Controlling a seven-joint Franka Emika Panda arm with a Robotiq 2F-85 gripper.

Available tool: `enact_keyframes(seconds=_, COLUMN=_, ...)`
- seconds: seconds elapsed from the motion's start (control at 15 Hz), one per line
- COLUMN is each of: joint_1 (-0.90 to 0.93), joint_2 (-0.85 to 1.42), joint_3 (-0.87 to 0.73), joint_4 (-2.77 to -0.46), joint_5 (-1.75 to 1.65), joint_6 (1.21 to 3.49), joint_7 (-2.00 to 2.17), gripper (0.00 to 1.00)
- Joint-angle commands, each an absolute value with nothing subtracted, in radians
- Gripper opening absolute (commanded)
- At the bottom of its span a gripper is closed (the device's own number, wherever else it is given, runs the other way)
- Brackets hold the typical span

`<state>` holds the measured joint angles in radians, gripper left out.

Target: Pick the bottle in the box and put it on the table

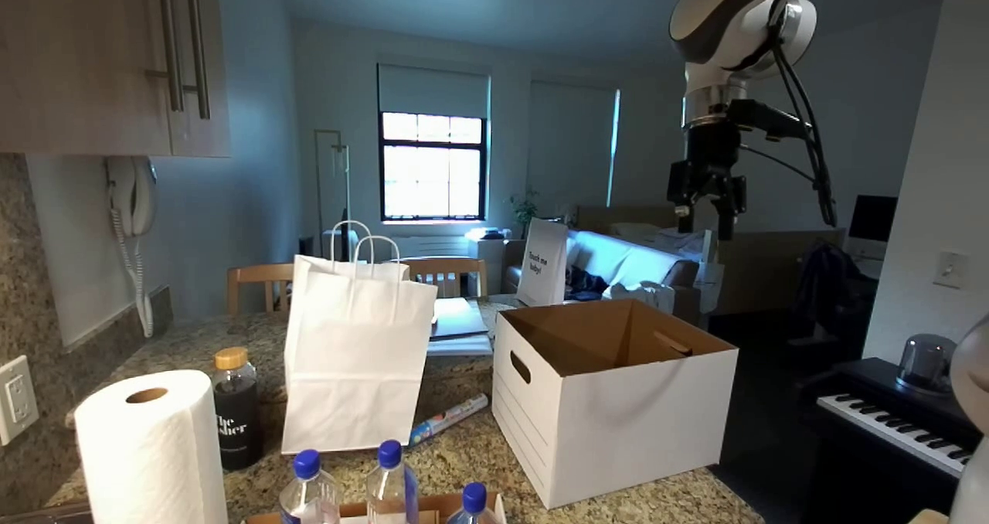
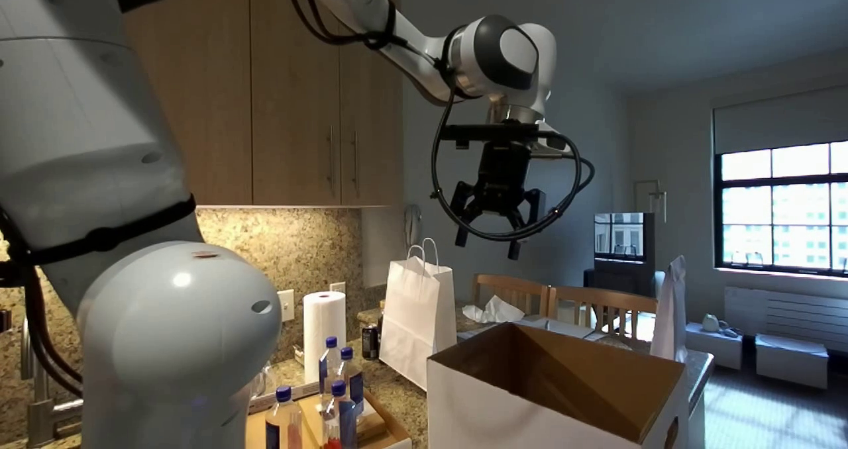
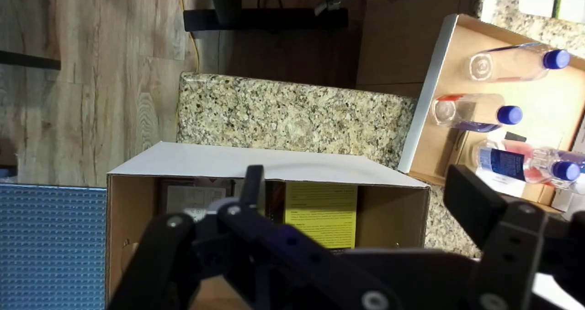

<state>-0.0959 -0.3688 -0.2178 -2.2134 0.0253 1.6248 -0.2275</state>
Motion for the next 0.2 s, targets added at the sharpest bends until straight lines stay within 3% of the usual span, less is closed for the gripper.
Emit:
enact_keyframes(seconds=0.0, joint_1=-0.107, joint_2=-0.367, joint_3=-0.208, joint_4=-2.211, joint_5=0.028, joint_6=1.623, joint_7=-0.231, gripper=1.00)
enact_keyframes(seconds=0.13, joint_1=-0.107, joint_2=-0.367, joint_3=-0.208, joint_4=-2.211, joint_5=0.028, joint_6=1.623, joint_7=-0.231, gripper=1.00)
